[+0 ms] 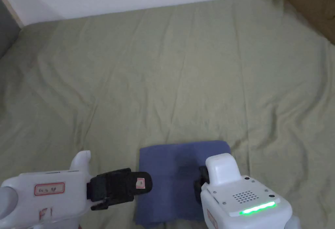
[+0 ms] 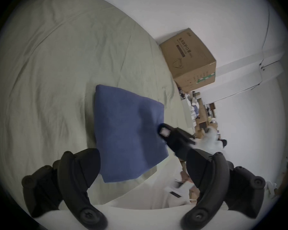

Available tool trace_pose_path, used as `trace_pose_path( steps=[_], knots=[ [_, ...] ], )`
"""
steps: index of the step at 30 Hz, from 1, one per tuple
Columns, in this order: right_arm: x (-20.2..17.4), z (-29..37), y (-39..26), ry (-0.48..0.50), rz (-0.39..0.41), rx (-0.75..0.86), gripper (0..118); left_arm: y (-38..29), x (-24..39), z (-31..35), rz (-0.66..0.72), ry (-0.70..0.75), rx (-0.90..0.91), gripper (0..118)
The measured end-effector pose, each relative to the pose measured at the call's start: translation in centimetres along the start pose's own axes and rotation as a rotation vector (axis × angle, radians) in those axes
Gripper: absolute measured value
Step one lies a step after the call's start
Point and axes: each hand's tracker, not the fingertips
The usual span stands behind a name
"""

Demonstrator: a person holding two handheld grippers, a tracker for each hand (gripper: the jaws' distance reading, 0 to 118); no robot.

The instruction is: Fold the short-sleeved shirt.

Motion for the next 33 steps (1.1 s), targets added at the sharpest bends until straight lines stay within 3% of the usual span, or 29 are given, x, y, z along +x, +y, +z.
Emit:
trace_pose_path(
  steps=[3, 10, 14, 17, 18, 19, 20, 22, 23, 24, 25, 27, 33],
  knots=[
    [0.8, -1.7, -1.1, -0.005, -0.068, -0.063, 0, 1.0, -2.0, -0.6, 0.031, -0.043, 0.012, 112],
    [0.8, -1.7, -1.2, -0.027, -0.047, -0.042, 0, 4.0, -8.4, -5.0, 0.169, -0.144, -0.067, 115],
    [0.9, -1.7, -1.1, -0.022, -0.063, -0.049, 0, 5.1, -9.0, -9.1, 0.201, -0.384, -0.190, 114],
    [0.7, -1.7, -1.2, -0.029, -0.059, -0.047, 0, 5.6, -8.6, -12.4, 0.198, -0.409, -0.270, 108],
    [0.6, -1.8, -1.2, -0.035, -0.056, -0.046, 0, 5.8, -8.3, -13.0, 0.196, -0.399, -0.264, 102],
    [0.6, -1.7, -1.3, -0.038, -0.055, -0.042, 0, 5.7, -7.5, -13.1, 0.178, -0.397, -0.276, 79],
    [0.6, -1.6, -1.2, -0.040, -0.062, -0.039, 0, 5.8, -7.1, -13.2, 0.141, -0.356, -0.271, 18],
    [0.7, -1.1, -0.8, -0.042, -0.077, -0.032, 0, 5.4, -7.2, -13.6, 0.120, -0.134, -0.250, 16],
    [0.7, -0.8, -0.5, -0.044, -0.081, -0.020, 0, 5.2, -8.0, -13.5, 0.178, -0.147, -0.268, 16],
    [0.8, -0.2, -0.2, -0.037, -0.104, 0.000, 0, 5.0, -8.5, -12.8, 0.205, -0.272, -0.240, 16],
    [0.8, 0.4, 0.2, -0.039, -0.126, 0.022, 0, 5.0, -8.0, -12.1, 0.188, -0.255, -0.228, 16],
    [0.4, 2.6, 1.1, -0.063, -0.134, 0.105, 0, 5.4, -7.3, -10.2, 0.093, -0.156, -0.213, 16],
    [-2.4, 8.3, 3.2, -0.119, -0.060, 0.281, 0, 6.8, -5.8, -0.2, -0.030, 0.115, -0.200, 16]
  ],
)
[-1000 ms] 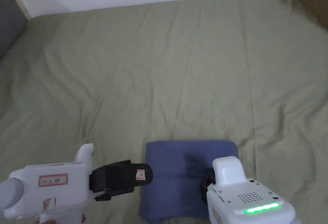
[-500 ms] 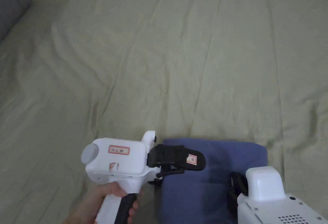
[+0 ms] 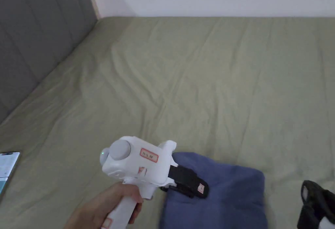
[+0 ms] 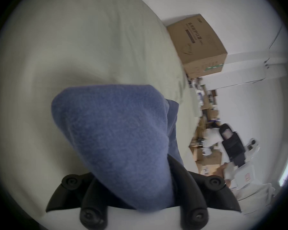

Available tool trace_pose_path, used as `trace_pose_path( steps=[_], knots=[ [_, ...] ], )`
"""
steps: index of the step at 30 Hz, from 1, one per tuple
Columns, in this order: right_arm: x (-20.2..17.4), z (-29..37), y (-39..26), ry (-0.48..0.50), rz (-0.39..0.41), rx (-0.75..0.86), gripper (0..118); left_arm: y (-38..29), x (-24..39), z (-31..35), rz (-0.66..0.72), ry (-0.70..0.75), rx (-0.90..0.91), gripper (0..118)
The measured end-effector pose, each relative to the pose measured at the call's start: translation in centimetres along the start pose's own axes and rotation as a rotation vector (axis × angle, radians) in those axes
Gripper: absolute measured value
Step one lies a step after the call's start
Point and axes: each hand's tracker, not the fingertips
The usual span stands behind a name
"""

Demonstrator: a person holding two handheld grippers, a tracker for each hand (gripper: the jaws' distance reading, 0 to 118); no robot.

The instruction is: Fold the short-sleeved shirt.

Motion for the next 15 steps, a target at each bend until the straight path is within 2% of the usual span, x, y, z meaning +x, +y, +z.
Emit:
trace_pose_path(
  steps=[4, 6, 9, 11, 15],
  knots=[
    [-1.7, 2.1, 0.9, 0.025, 0.025, 0.036, 0, -0.3, -2.9, 8.2, 0.011, 0.238, 0.023, 16],
    [-2.4, 2.1, 0.6, 0.068, 0.034, 0.005, 0, -0.5, -4.6, 12.4, 0.021, 0.364, 0.030, 16],
    [-3.2, 1.9, -0.5, 0.076, 0.042, -0.051, 0, -1.4, -6.9, 17.8, 0.051, 0.493, 0.064, 16],
    [-3.5, 1.8, -1.1, 0.081, 0.028, -0.081, 0, -1.1, -10.8, 20.4, 0.065, 0.537, 0.066, 16],
    [-3.9, 0.7, -1.8, 0.090, 0.023, -0.139, 0, -1.8, -13.0, 21.7, 0.103, 0.609, 0.065, 17]
  ],
)
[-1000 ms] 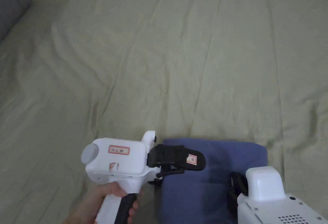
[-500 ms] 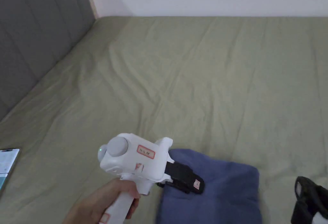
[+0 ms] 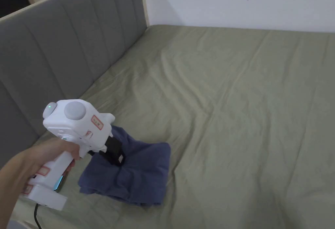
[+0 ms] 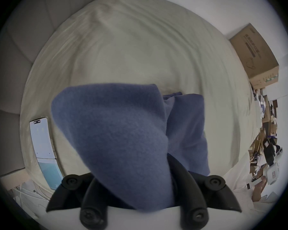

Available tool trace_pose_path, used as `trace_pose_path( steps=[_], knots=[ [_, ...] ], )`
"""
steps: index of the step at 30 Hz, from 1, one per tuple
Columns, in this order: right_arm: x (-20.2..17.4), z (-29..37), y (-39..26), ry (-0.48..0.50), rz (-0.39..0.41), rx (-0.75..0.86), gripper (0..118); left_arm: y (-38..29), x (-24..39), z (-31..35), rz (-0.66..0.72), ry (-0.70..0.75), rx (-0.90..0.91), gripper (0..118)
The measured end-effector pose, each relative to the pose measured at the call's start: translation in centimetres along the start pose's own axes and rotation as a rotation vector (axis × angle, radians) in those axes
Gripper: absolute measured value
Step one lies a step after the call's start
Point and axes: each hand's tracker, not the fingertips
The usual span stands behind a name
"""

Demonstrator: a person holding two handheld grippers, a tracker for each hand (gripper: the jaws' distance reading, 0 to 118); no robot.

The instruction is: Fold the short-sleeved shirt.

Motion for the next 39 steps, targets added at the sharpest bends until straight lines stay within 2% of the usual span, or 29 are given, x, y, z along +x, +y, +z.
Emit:
trace_pose_path(
  steps=[1, 2, 3, 4, 5, 7, 8, 13, 14, 15, 16, 17, 18, 19, 22, 27, 31, 35, 38, 39],
  knots=[
    [-0.1, -0.1, 0.0, 0.005, 0.000, -0.004, 0, 0.1, -0.4, -0.2, -0.005, -0.005, -0.004, 22],
    [-0.2, -0.2, 0.0, 0.007, 0.004, -0.008, 0, 0.2, -0.7, -0.3, -0.008, 0.002, -0.008, 37],
    [-0.3, -0.3, 0.0, 0.010, 0.012, -0.012, 0, -0.2, -0.7, -0.3, -0.004, 0.019, 0.003, 37],
    [-0.3, -0.3, 0.1, 0.010, 0.020, -0.015, 0, -0.3, -0.9, -0.4, -0.012, 0.045, 0.014, 43],
    [-0.3, -0.2, 0.1, 0.012, 0.024, -0.013, 0, -0.6, -0.9, -0.4, -0.002, 0.066, -0.008, 56],
    [-0.4, -0.2, 0.2, 0.015, 0.027, -0.013, 0, -1.7, -0.1, 0.2, 0.013, 0.076, 0.034, 102],
    [-0.3, -0.1, 0.3, 0.017, 0.025, -0.013, 0, -2.2, -0.1, 0.6, 0.058, 0.052, 0.052, 113],
    [0.1, 1.0, 0.6, 0.015, 0.027, 0.008, 0, -4.5, 1.2, 3.4, 0.173, -0.020, 0.230, 112],
    [0.3, 1.4, 0.8, 0.012, 0.026, 0.016, 0, -5.2, 2.2, 4.2, 0.192, -0.031, 0.276, 109],
    [0.4, 1.7, 0.9, 0.008, 0.024, 0.026, 0, -5.9, 3.5, 5.1, 0.195, -0.026, 0.338, 98],
    [0.7, 2.1, 1.1, 0.008, 0.020, 0.040, 0, -6.7, 4.9, 5.9, 0.186, -0.017, 0.385, 80],
    [0.9, 2.5, 1.4, 0.004, 0.015, 0.052, 0, -7.5, 6.7, 6.7, 0.156, 0.001, 0.434, 46],
    [1.2, 3.0, 1.6, 0.000, 0.011, 0.061, 0, -8.3, 8.5, 7.3, 0.138, 0.017, 0.482, 22],
    [1.4, 3.5, 1.8, 0.001, 0.005, 0.077, 0, -9.2, 10.0, 7.8, 0.124, 0.023, 0.522, 7],
    [2.2, 5.2, 2.6, -0.009, -0.005, 0.125, 0, -11.8, 15.8, 10.0, 0.085, 0.047, 0.675, 0],
    [3.8, 8.2, 3.6, -0.017, -0.007, 0.206, 0, -15.0, 23.7, 11.5, -0.017, 0.148, 0.784, 0],
    [5.1, 10.3, 3.8, -0.021, -0.021, 0.246, 0, -17.5, 29.0, 11.7, -0.057, 0.136, 0.856, 0],
    [5.7, 12.3, 4.1, -0.063, 0.017, 0.298, 0, -20.1, 34.8, 11.2, -0.082, 0.147, 0.970, 0],
    [6.4, 13.6, 4.6, -0.076, 0.000, 0.332, 0, -21.7, 38.4, 11.0, -0.109, 0.167, 1.035, 0],
    [6.6, 14.0, 4.8, -0.078, -0.007, 0.341, 0, -22.1, 39.7, 11.1, -0.156, 0.157, 1.062, 0]
  ],
)
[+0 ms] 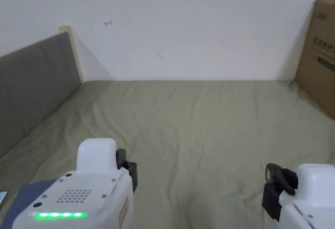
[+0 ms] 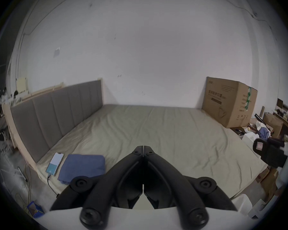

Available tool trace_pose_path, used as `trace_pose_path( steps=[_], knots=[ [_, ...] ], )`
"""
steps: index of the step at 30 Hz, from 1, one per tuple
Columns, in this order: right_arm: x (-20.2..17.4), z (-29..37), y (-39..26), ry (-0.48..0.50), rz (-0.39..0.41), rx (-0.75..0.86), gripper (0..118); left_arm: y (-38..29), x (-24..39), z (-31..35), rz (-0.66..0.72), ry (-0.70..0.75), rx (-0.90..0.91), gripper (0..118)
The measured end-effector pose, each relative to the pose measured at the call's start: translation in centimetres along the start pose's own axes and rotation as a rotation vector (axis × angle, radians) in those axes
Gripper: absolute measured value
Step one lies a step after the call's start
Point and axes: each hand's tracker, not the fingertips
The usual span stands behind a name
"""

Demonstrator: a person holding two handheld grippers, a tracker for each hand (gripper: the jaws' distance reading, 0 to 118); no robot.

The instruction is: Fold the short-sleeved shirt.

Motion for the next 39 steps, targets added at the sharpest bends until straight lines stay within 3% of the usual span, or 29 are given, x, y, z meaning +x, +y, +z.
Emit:
trace_pose_path(
  steps=[6, 13, 17, 18, 19, 20, 21, 22, 23, 28, 30, 32, 35, 39],
  knots=[
    [0.6, 1.8, 1.3, -0.041, 0.021, 0.073, 0, 0.4, 4.7, 2.1, -0.140, 0.004, 0.137, 0],
    [0.0, 3.4, 1.9, -0.074, 0.077, 0.120, 0, 1.1, 6.4, 2.6, -0.113, -0.003, 0.160, 0],
    [0.3, 3.8, 2.2, -0.074, 0.052, 0.126, 0, 1.1, 6.2, 2.8, -0.111, 0.029, 0.171, 0],
    [0.4, 3.9, 2.3, -0.079, 0.040, 0.127, 0, 1.4, 6.0, 3.0, -0.104, 0.026, 0.167, 8],
    [0.5, 4.0, 2.4, -0.084, 0.034, 0.133, 0, 1.7, 5.8, 3.1, -0.094, 0.023, 0.153, 28],
    [0.6, 4.1, 2.6, -0.087, 0.029, 0.141, 0, 2.0, 5.6, 3.1, -0.084, 0.004, 0.145, 73],
    [0.6, 4.1, 2.8, -0.097, 0.023, 0.147, 5, 2.3, 5.4, 3.1, -0.083, -0.002, 0.137, 107],
    [0.7, 4.2, 3.0, -0.100, 0.020, 0.150, 13, 2.6, 5.5, 2.9, -0.091, 0.004, 0.105, 118],
    [0.8, 4.3, 3.3, -0.100, 0.014, 0.151, 30, 2.7, 5.5, 3.0, -0.093, 0.011, 0.101, 117],
    [1.2, 4.6, 4.1, -0.102, -0.013, 0.164, 44, 3.5, 5.2, 3.1, -0.066, -0.046, 0.067, 118],
    [1.4, 4.6, 4.3, -0.102, -0.012, 0.162, 70, 3.9, 5.2, 2.9, -0.055, -0.054, 0.040, 117],
    [1.5, 4.5, 4.4, -0.099, -0.013, 0.158, 109, 4.3, 5.4, 2.7, -0.019, -0.049, -0.006, 118],
    [1.6, 4.6, 4.4, -0.112, -0.022, 0.168, 112, 4.7, 6.4, 2.6, -0.050, 0.034, -0.052, 118],
    [1.9, 4.5, 4.5, -0.111, -0.036, 0.163, 112, 3.7, 7.3, 2.8, -0.147, -0.043, 0.001, 118]
  ],
)
